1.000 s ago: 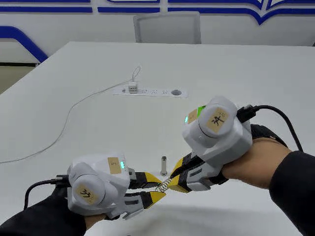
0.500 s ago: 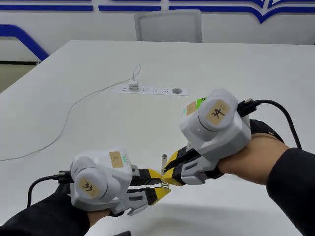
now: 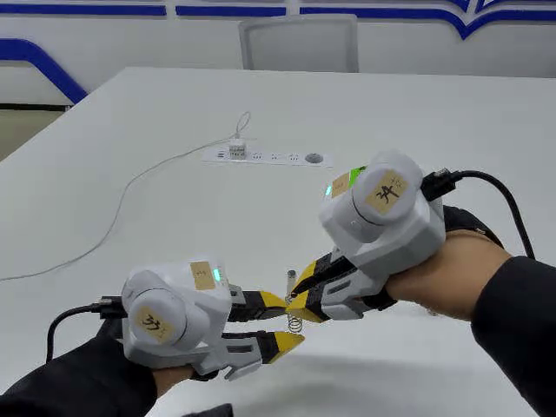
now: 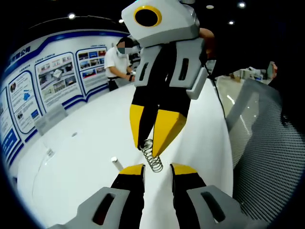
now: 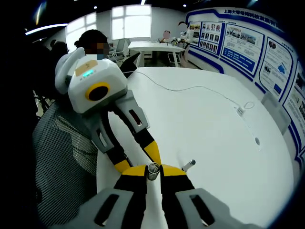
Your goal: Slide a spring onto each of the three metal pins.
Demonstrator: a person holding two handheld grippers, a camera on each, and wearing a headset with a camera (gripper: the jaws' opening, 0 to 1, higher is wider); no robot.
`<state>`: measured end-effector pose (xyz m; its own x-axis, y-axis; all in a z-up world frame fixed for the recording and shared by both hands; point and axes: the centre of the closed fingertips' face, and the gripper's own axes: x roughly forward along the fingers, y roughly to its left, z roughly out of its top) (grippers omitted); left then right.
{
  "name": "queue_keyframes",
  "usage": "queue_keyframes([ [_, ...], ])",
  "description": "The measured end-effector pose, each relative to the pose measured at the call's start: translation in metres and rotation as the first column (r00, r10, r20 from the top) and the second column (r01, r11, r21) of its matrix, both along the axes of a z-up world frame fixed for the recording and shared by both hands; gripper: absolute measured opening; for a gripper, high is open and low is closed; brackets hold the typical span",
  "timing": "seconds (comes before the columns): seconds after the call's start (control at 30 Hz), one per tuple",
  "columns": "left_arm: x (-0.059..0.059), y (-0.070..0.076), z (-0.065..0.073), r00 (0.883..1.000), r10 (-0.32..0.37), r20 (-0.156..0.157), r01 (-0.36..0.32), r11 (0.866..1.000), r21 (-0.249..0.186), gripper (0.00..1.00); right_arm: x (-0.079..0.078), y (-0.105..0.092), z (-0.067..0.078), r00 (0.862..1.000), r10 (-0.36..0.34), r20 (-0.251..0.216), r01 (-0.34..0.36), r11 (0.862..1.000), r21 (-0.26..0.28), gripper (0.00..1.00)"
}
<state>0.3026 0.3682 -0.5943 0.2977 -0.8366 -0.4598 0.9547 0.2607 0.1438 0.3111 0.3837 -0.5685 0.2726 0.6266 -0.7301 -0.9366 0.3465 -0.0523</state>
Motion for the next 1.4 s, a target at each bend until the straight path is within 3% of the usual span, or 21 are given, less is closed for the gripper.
queue_keyframes([
  [0.33,0.005,0.017,0.013,0.998,0.066,-0.013,-0.066,0.997,-0.045,0.31,0.024,-0.012,0.011,0.997,-0.065,0.031,0.064,0.998,0.028,0.11],
  [0.7,0.001,0.023,0.027,0.994,0.109,-0.026,-0.111,0.989,-0.094,0.42,0.057,-0.013,0.023,0.990,-0.121,0.078,0.115,0.991,0.074,0.12],
  [0.93,-0.003,0.021,0.027,0.992,0.122,-0.041,-0.126,0.987,-0.105,0.46,0.072,-0.009,0.015,0.988,-0.136,0.072,0.131,0.989,0.076,0.12],
  [1.07,-0.006,0.017,0.025,0.991,0.122,-0.048,-0.126,0.986,-0.109,0.48,0.076,-0.010,0.005,0.989,-0.139,0.058,0.135,0.989,0.058,0.12],
  [1.4,-0.010,0.013,0.020,0.991,0.121,-0.057,-0.126,0.987,-0.103,0.50,0.081,-0.010,-0.002,0.989,-0.143,0.044,0.140,0.989,0.053,0.12],
])
